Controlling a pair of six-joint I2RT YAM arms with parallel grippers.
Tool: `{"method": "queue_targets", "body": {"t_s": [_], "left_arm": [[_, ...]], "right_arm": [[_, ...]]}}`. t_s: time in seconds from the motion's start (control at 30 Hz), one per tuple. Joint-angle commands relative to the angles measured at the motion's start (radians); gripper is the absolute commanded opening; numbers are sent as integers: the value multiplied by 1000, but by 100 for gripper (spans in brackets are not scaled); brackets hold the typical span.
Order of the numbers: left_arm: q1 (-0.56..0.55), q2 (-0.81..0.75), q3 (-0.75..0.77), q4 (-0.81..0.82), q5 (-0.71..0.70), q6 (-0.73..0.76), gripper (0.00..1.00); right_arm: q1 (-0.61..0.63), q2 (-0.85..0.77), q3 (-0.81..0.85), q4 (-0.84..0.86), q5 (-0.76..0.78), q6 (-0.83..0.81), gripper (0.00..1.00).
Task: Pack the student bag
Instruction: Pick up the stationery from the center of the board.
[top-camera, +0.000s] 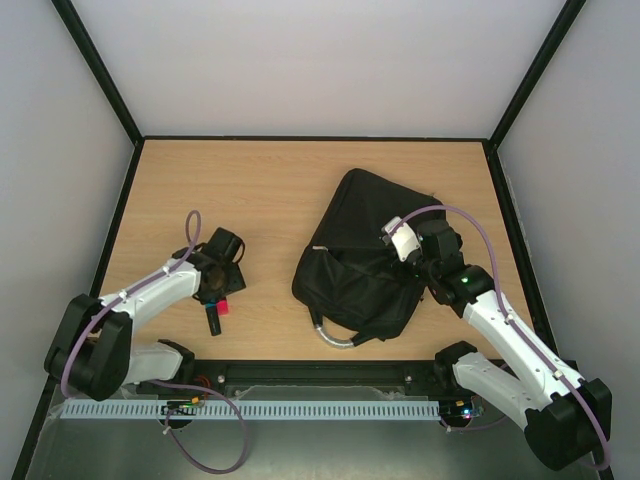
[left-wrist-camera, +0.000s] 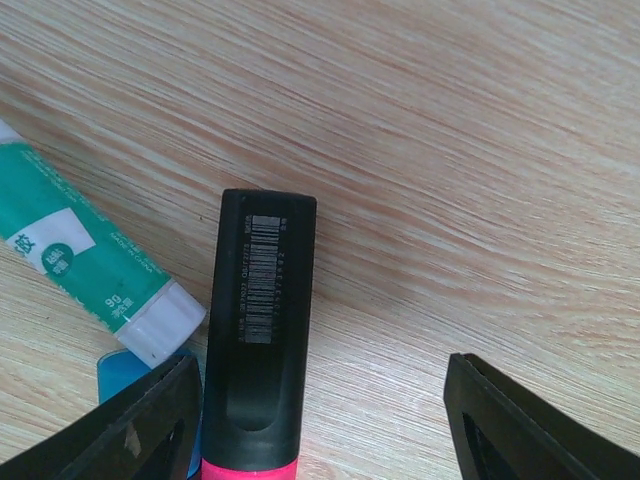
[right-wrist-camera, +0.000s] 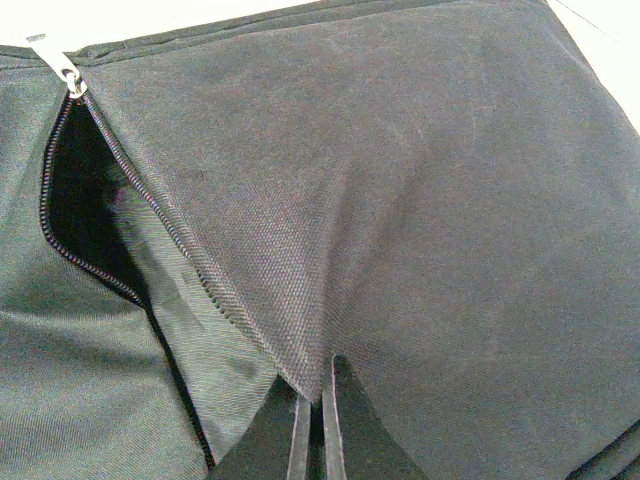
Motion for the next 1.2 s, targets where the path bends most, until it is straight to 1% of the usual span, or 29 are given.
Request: {"method": "queue_targets", "body": {"t_s": [0.0,0.33,0.43,0.6,0.67,0.77,0.9,1.03,1.17], "left_arm": [[8,15,-22,7,24,-11,69],[8,23,-64,57,69,-22,68],[6,30,-65,73,77,-18,66],[6,48,-60,100,77,9,60],[3,59,-58,116,89,36,55],[-8,82,-56,129,94,56,51],[-48,121,-47,141,98,69,47],[-118,173,-15,134,97,96,41],[-205,210,28,112,113,147,32]], "right_arm": [[11,-25,4,23,-49,1,1],[11,-25,5,24,-49,-1,1],[11,-25,5,24,-46,-1,1],[11,-27,3,24,-46,-1,1],[11,-27,3,24,-45,-1,1],[11,-27,3,24,-44,-1,1],[11,-27,3,24,-44,-1,1],[11,-25,3,25,-44,-1,1],[11,-25,3,26,-42,-1,1]]}}
